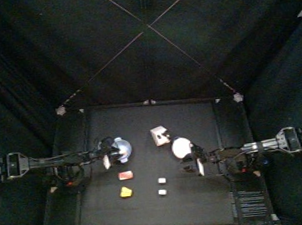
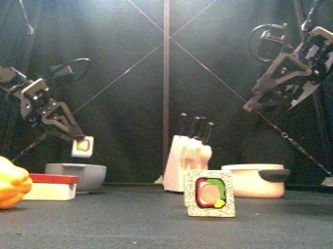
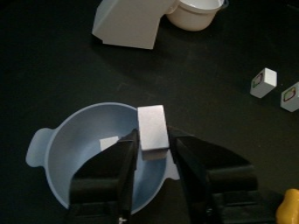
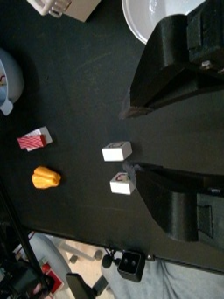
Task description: Put sushi piece in bowl
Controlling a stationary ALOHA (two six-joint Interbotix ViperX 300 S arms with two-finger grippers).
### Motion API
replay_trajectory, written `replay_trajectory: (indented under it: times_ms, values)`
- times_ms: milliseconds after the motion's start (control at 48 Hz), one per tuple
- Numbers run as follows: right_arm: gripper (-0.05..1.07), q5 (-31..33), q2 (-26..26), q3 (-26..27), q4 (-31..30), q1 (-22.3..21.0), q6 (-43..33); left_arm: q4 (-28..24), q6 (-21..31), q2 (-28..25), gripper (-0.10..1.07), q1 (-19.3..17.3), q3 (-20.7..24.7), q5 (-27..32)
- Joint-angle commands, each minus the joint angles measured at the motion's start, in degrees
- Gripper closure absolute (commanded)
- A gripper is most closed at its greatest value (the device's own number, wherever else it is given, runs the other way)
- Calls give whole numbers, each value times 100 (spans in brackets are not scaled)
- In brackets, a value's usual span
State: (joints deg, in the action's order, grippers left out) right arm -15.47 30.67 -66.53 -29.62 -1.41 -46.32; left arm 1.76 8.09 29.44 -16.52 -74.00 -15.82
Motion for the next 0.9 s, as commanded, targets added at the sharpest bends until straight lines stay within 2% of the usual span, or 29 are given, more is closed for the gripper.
replay_trajectory:
  times_ms: [0, 750, 875]
  values:
    - [21, -44, 26, 132, 18, 0, 18, 26, 0, 9, 12, 0, 88, -18]
    - [21, -44, 26, 132, 9, 0, 18, 18, -18, 9, 12, 35, 167, -70]
    - [21, -35, 26, 132, 9, 9, 18, -18, -26, 9, 12, 211, 202, -149]
